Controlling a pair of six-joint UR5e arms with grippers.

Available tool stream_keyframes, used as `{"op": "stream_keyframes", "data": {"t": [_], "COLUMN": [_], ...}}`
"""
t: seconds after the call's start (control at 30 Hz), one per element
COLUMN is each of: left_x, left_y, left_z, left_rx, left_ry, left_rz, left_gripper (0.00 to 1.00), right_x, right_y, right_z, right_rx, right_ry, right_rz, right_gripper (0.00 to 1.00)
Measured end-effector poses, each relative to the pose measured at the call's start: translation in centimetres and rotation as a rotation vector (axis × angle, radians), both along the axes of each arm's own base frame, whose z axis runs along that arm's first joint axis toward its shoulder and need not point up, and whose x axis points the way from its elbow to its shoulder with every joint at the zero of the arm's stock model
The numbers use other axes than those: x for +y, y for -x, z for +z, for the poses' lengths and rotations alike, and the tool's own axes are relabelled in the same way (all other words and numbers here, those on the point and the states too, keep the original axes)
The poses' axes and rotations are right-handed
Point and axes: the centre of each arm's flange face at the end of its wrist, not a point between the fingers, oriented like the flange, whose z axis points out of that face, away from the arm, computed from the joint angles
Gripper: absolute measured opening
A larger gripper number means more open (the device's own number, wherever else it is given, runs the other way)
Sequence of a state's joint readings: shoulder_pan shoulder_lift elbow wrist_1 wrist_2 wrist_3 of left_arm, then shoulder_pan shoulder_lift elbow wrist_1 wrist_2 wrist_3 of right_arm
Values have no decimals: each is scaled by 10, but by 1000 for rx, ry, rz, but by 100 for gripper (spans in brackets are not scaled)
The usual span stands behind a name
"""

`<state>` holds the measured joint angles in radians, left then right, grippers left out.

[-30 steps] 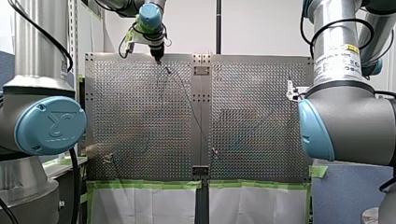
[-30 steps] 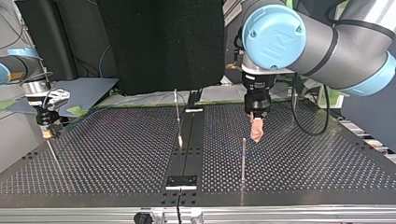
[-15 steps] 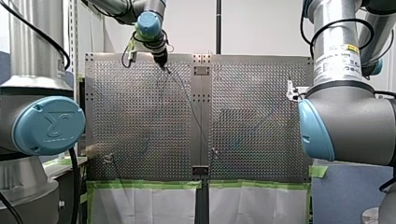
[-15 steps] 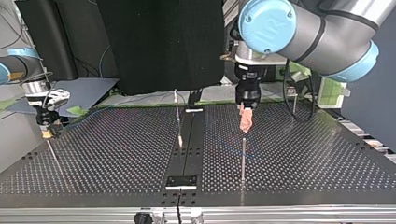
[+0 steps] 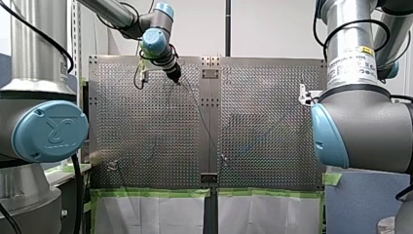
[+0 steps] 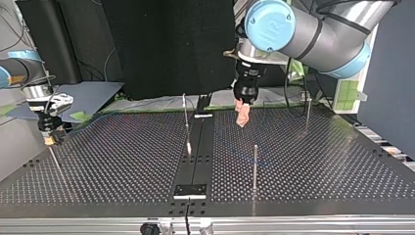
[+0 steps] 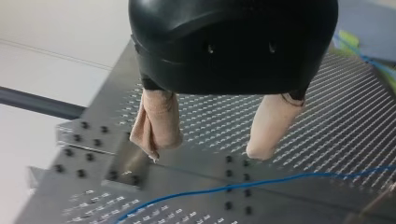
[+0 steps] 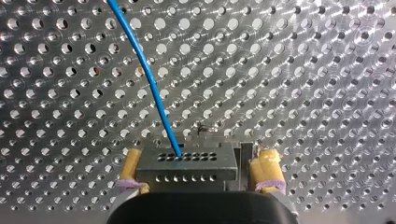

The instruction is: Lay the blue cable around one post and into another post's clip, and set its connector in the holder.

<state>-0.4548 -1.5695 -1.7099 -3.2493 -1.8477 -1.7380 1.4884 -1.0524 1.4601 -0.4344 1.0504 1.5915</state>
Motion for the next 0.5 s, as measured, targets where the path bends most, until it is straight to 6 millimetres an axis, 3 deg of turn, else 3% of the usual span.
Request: {"op": "stream_keyframes", "data": {"t": [0.5], "left_x": [-9], "left_y": [-8], "left_z": [-107], "left_rx": [115], "left_ry": [-40], "left_rz": [-37], "left_gripper": [99], "right_x": [0], "right_y": [0], "right_z": [0], "right_rx": [0], "right_ry": [0], "right_rz": [0], "right_gripper": [100]}}
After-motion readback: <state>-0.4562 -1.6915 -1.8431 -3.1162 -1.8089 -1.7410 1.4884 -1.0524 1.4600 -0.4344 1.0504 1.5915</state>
